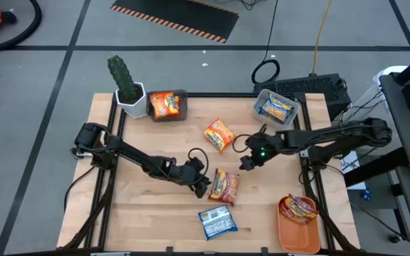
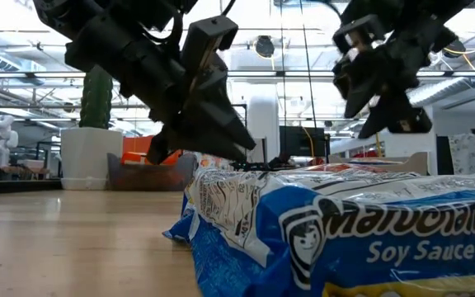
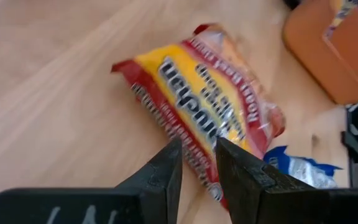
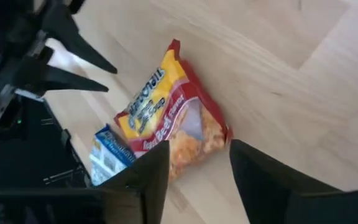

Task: Sort Maruchan noodles
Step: Put the red noodle pack into the orange bin

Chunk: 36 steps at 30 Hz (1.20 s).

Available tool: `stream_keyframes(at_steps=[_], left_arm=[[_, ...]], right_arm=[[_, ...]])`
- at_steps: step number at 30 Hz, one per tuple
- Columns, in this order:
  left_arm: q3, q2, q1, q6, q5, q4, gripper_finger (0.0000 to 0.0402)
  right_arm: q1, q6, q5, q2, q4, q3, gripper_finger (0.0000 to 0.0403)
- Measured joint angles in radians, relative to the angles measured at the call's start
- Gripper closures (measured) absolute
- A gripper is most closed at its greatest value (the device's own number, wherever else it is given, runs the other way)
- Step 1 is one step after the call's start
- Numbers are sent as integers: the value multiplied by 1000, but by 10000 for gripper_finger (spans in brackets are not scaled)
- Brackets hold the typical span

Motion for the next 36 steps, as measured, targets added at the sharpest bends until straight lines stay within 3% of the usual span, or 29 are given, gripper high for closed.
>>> stream_keyframes(at_steps=[11,19,23,31,36], left_arm=[[0,1,-51,-153,-7,-10,299],[0,1,-123,-248,62,-18,299],[0,2,-149,-229,35,-33,299],[0,2,-114,-223,15,-95,299],[0,2,-72,-194,15,-85,300]], right_arm=[[1,-76,-153,229,153,0,155],[-15,-148,-158,320,251,-1,115],[-16,-159,-171,384,342,-1,114],[-16,-147,-363,507,544,1,131],[-15,-136,-398,531,576,1,153]])
